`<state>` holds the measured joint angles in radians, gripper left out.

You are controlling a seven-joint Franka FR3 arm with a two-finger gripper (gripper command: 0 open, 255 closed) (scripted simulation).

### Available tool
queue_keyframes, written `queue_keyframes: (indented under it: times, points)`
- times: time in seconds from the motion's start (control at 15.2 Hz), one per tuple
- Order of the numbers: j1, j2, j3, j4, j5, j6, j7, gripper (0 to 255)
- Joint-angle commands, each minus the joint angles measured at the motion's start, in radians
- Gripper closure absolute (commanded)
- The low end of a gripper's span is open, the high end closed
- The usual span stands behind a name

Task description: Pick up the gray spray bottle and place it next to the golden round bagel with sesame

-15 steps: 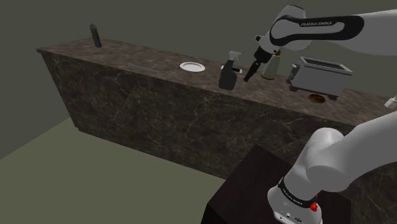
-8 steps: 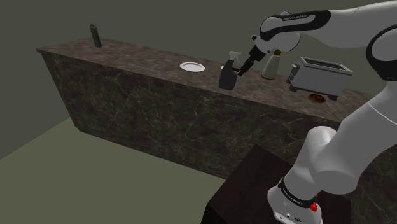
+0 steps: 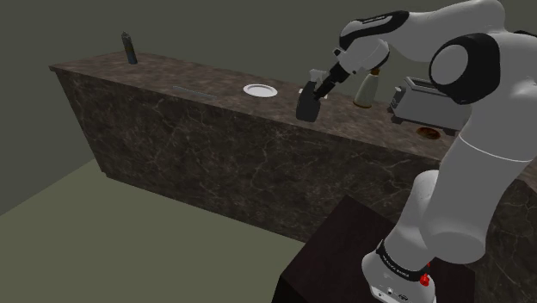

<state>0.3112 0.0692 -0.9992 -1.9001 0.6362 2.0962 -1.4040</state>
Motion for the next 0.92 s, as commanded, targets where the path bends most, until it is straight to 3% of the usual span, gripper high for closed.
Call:
queue_keyframes:
  times: [0.0, 0.2, 0.66, 0.73, 0.86]
  points:
    - [-0.007, 0.036, 0.005, 0.005, 0.041, 0.006, -0.024, 0]
    - [-0.012, 0.064, 0.014, -0.001, 0.074, 0.021, -0.043, 0]
    - [-0.012, 0.064, 0.015, -0.001, 0.074, 0.021, -0.043, 0]
    - [-0.012, 0.064, 0.015, -0.001, 0.074, 0.021, -0.043, 255]
    - [-0.012, 0.064, 0.015, -0.001, 0.074, 0.021, -0.043, 255]
